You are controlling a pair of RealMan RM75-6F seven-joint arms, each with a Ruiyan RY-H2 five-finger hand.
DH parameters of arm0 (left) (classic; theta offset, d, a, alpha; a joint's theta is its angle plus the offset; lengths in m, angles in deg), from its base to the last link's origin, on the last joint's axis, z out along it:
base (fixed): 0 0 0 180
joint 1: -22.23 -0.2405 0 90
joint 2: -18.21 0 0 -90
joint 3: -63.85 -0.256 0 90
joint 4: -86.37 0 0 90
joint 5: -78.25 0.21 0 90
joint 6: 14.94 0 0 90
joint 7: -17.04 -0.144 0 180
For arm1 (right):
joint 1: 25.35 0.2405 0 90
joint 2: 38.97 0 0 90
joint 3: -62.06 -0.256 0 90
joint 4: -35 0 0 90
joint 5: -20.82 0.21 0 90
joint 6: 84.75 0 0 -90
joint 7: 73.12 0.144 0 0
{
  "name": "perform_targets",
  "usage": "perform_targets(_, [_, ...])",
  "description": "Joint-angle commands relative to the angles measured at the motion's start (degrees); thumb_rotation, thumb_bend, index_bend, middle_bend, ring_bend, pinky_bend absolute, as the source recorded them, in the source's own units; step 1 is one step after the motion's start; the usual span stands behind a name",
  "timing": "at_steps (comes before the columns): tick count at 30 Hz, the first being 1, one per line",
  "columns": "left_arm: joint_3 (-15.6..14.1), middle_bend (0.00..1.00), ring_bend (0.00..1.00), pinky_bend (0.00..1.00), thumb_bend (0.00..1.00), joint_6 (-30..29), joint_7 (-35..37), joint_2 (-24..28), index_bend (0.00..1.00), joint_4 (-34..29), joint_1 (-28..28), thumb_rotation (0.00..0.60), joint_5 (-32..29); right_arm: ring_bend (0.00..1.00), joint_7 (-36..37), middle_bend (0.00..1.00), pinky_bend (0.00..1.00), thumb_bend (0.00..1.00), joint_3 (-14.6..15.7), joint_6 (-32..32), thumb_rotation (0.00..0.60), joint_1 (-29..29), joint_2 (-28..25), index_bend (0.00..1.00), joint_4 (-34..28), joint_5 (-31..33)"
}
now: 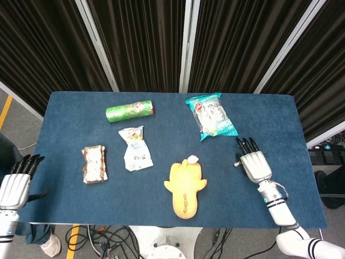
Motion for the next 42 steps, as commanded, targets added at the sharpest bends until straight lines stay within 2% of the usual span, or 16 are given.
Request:
perform_targets(1, [-0.01, 0.12, 0.05, 0.17, 0.00, -0.04, 0.02, -0.03, 0.14, 0.02, -0.04, 0.600, -0.02, 0.00, -0.47, 0.02, 0.00, 0.38, 0.06, 0.15, 0.600, -0.01, -0.05, 0.56, -0.08, 0.13])
perform_targets(12, [-0.04, 0.12, 0.05, 0.17, 0.00, -0.07, 0.28, -0.02, 0.14, 0.24, -0.13, 0.600, -0.02, 0.00, -0.82, 0.02, 0.00, 0.38, 0.16, 1.11, 0.600, -0.05, 0.26, 0.54, 0.39, 0.98])
perform_targets(17, [-0.01, 0.12, 0.05, 0.17, 0.00, 0.04, 0.18, -0.04, 0.14, 0.18, -0.09, 0.600, -0.10, 0.00, -1.33, 0.02, 0.00, 0.36, 0.14, 1.92, 0.600, 0.06, 0.01, 0.42, 0.05, 1.63])
perform_targets(23, [0.04, 0.12, 0.05, 0.17, 0.00, -0.05, 0.35, -0.02, 0.14, 0.27, -0.13, 0.600, -0.11, 0.00, -0.47, 0.01, 0.00, 0.30, 0.17, 1.65, 0.600, -0.11, -0.46, 0.17, -0.33, 1.48])
perform_targets(27, [-0.01, 0.12, 0.05, 0.17, 0.00, -0.29, 0.36, 0.00, 0.14, 0.23, -0.23, 0.600, 0.03, 0.00, 0.07, 0.01, 0.00, 0.29, 0.14, 1.23, 0.600, -0.28, -0.92, 0.08, -0.65, 1.28])
perform_targets(33, [0.00, 0.12, 0.05, 0.17, 0.00, -0.36, 0.34, 0.10, 0.14, 0.00, -0.24, 0.600, 0.10, 0.00, 0.38, 0.01, 0.00, 0.27, -0.19, -1.76, 0.600, -1.84, -3.31, 0.04, -1.86, 1.14])
perform_targets(36, [0.00, 0.12, 0.05, 0.17, 0.00, -0.36, 0.33, 0.24, 0.14, -0.13, -0.20, 0.600, 0.18, 0.00, 1.15, 0.01, 0.00, 0.27, -1.29, -2.58, 0.600, -2.81, -5.23, 0.04, -1.92, 2.92])
perform_targets(42, [0.11, 0.12, 0.05, 0.17, 0.00, -0.20, -0.18, 0.10, 0.14, -0.43, 0.11, 0.600, 0.33, 0.00, 2.50, 0.01, 0.00, 0.27, -2.84, 1.13, 0.600, -1.26, -5.84, 0.08, 1.95, 5.35])
